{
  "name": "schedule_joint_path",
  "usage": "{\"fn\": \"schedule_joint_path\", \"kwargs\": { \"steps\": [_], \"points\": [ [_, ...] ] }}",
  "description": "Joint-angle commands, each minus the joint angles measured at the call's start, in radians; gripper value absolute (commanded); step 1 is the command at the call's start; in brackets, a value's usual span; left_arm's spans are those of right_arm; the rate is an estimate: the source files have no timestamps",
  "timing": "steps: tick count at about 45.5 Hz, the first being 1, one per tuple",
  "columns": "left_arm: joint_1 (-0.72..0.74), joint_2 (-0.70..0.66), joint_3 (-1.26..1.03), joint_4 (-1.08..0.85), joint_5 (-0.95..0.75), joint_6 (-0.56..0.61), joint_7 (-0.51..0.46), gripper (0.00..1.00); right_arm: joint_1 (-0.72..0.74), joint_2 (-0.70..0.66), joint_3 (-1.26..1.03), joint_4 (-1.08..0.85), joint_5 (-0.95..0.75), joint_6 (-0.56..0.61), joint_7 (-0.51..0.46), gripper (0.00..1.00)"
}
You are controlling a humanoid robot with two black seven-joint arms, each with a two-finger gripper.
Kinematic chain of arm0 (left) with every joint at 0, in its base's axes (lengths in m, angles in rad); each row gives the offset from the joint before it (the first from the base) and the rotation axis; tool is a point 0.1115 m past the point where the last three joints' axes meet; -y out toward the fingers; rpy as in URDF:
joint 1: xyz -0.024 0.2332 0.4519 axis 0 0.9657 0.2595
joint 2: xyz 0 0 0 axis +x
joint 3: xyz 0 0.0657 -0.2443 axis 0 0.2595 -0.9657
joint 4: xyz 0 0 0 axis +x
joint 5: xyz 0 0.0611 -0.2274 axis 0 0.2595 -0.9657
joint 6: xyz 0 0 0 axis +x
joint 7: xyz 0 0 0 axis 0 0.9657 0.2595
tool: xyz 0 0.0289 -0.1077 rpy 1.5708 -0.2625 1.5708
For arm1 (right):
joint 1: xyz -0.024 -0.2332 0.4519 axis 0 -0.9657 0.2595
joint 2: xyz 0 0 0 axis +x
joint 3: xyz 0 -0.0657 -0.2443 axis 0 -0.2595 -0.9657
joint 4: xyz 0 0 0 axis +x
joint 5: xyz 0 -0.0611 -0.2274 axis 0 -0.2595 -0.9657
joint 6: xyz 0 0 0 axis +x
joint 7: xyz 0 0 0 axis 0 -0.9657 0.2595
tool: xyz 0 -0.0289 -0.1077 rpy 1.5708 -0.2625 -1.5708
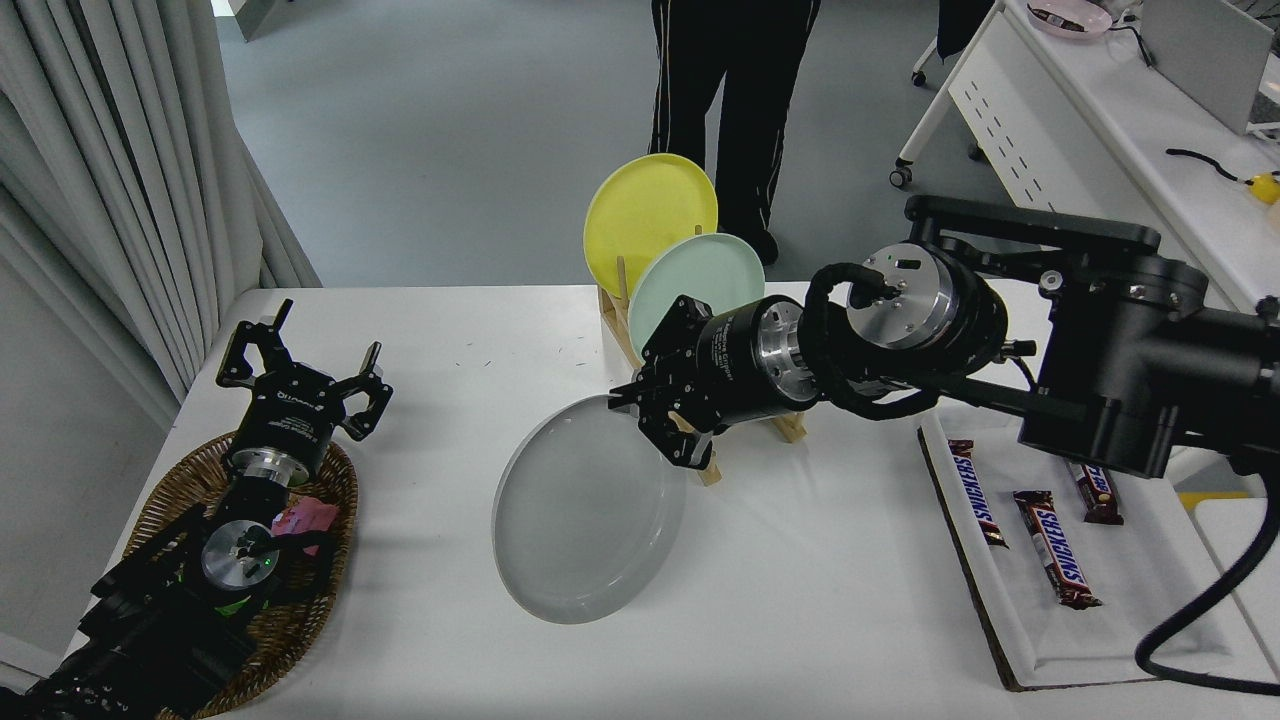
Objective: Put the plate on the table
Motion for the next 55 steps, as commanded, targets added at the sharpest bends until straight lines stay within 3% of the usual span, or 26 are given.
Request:
{"fn": "schedule_joint_path", "kwargs": {
  "steps": [1, 29, 55],
  "points": [
    [0.0, 0.0, 0.0, 0.0, 0.0, 0.0, 0.001, 1.0, -0.119, 0.046, 0.013, -0.071, 0.003, -0.155, -0.027, 0.0],
    [0.0, 0.0, 0.0, 0.0, 0.0, 0.001, -0.001, 1.0, -0.288, 0.145, 0.096, -0.381, 0.0, -0.161, -0.05, 0.0],
    [0.0, 0.0, 0.0, 0.0, 0.0, 0.0, -0.001, 1.0, -0.318, 0.155, 0.081, -0.416, -0.009, -0.161, -0.075, 0.0]
  ]
}}
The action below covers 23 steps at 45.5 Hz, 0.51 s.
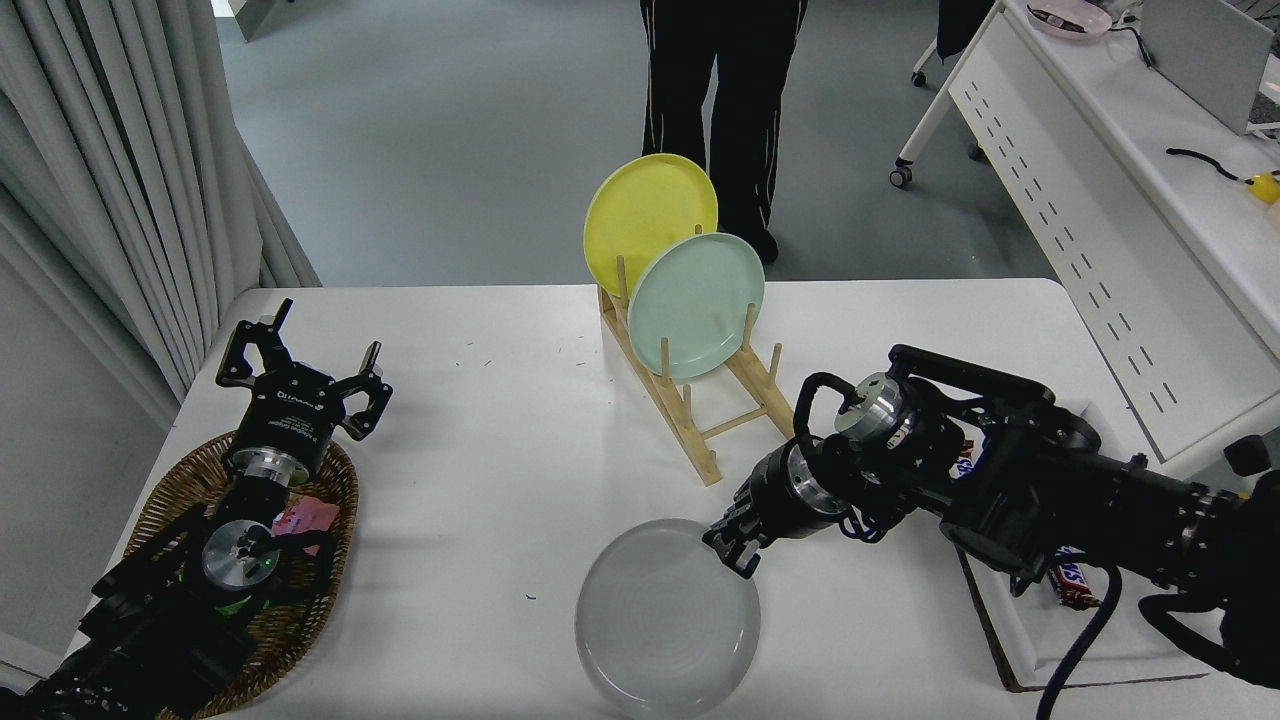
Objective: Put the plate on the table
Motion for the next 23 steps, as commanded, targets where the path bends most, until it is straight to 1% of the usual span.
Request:
{"fn": "schedule_joint_path", "kwargs": {
  "steps": [1, 23],
  "points": [
    [0.0, 0.0, 0.0, 0.0, 0.0, 0.0, 0.0, 1.0, -0.01, 0.008, -0.001, -0.02, -0.007, -0.001, -0.004, 0.0],
    [0.0, 0.0, 0.0, 0.0, 0.0, 0.0, -0.001, 1.0, -0.013, 0.016, 0.016, -0.035, -0.033, -0.001, -0.004, 0.0]
  ]
}}
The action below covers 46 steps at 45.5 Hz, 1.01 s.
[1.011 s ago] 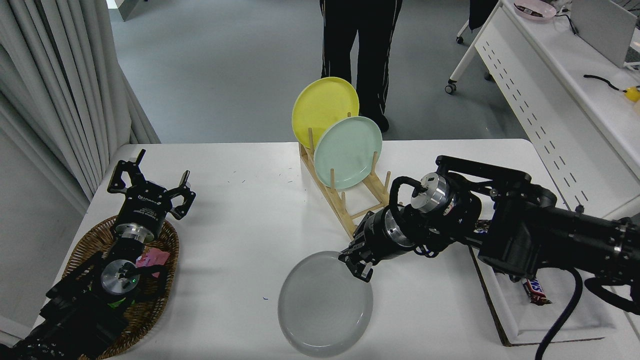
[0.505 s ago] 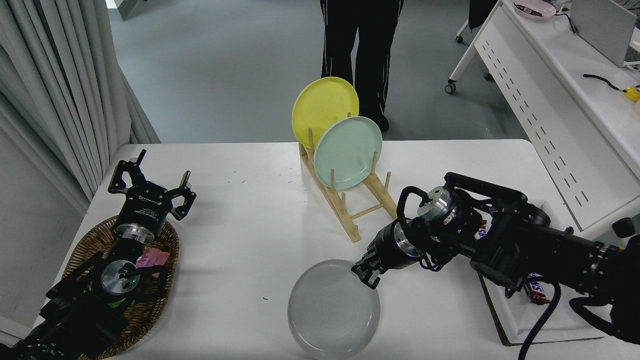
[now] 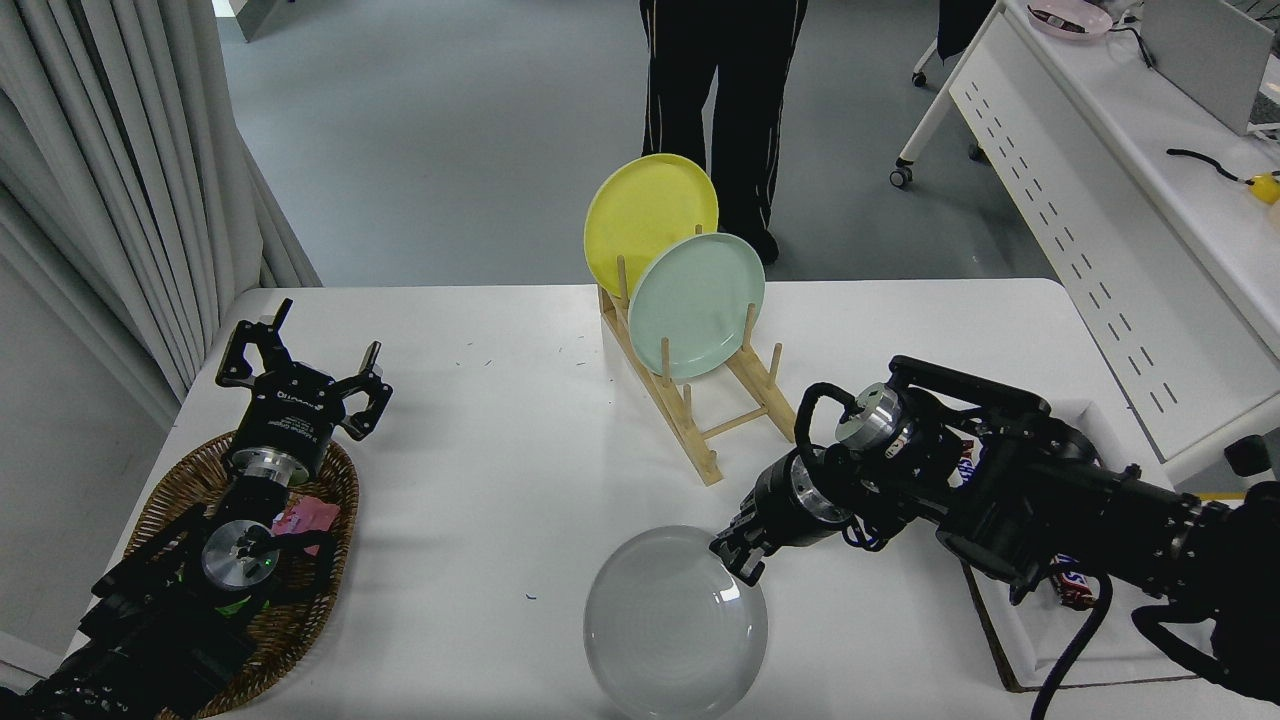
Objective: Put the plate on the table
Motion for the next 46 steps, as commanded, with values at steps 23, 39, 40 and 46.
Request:
{"fn": "schedule_joint_path", "kwargs": {
  "steps": [23, 39, 40, 46],
  "points": [
    [0.0, 0.0, 0.0, 0.0, 0.0, 0.0, -0.001, 1.0, -0.003, 0.005, 0.007, -0.032, -0.033, 0.0, 0.0, 0.0],
    [0.0, 0.0, 0.0, 0.0, 0.0, 0.0, -0.001, 1.0, -0.004, 0.034, 0.027, -0.047, -0.034, 0.0, 0.001, 0.53],
    [0.0, 0.0, 0.0, 0.0, 0.0, 0.002, 0.0, 1.0, -0.004, 0.038, 0.03, -0.047, -0.034, 0.0, 0.003, 0.66],
    [0.0, 0.0, 0.0, 0.0, 0.0, 0.0, 0.0, 1.0, -0.004, 0.045, 0.038, -0.058, -0.053, 0.0, 0.003, 1.0]
  ]
}}
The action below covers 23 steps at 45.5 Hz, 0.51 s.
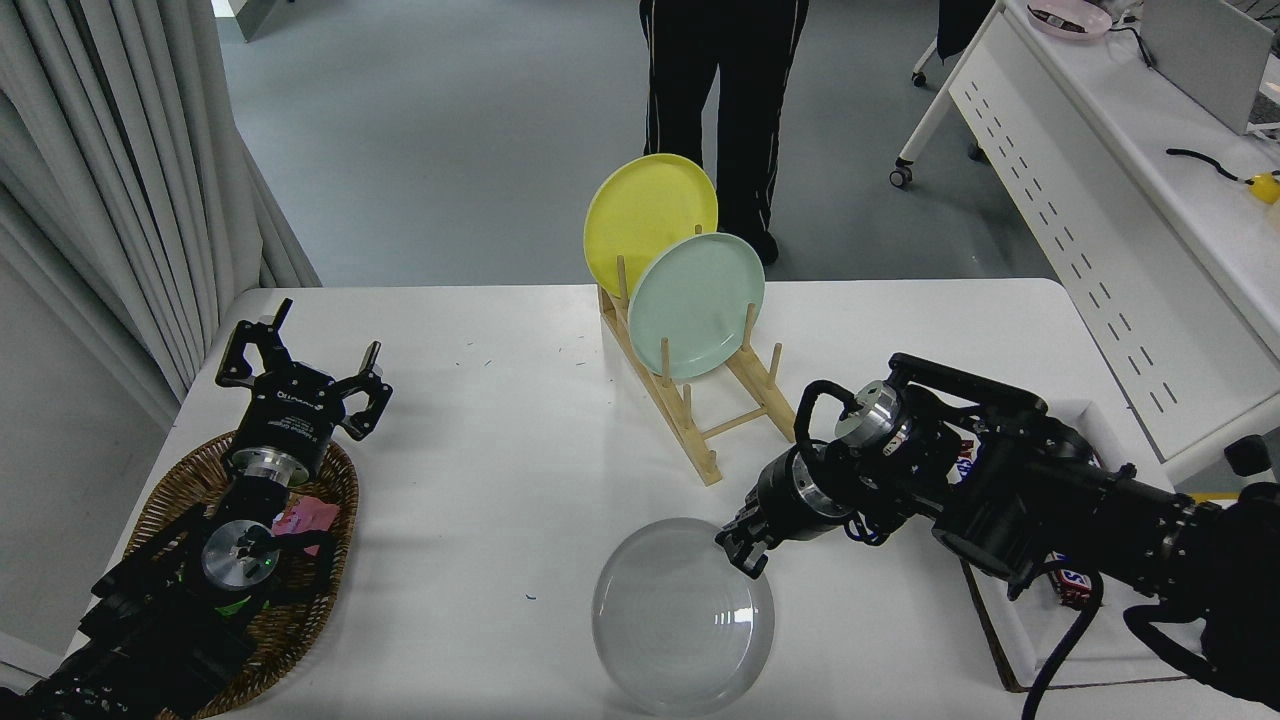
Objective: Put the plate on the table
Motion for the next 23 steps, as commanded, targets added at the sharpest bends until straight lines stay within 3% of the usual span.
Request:
{"fn": "schedule_joint_path", "kwargs": {
  "steps": [1, 15, 23],
  "points": [
    [0.0, 0.0, 0.0, 0.0, 0.0, 0.0, -0.001, 1.0, -0.002, 0.017, 0.018, -0.014, -0.016, 0.0, 0.001, 1.0],
    [0.0, 0.0, 0.0, 0.0, 0.0, 0.0, -0.001, 1.0, -0.002, 0.032, 0.032, -0.001, -0.033, 0.238, 0.003, 1.0],
    [0.0, 0.0, 0.0, 0.0, 0.0, 0.002, -0.001, 1.0, -0.022, 0.07, 0.17, -0.01, -0.041, 0.368, 0.004, 1.0]
  ]
}}
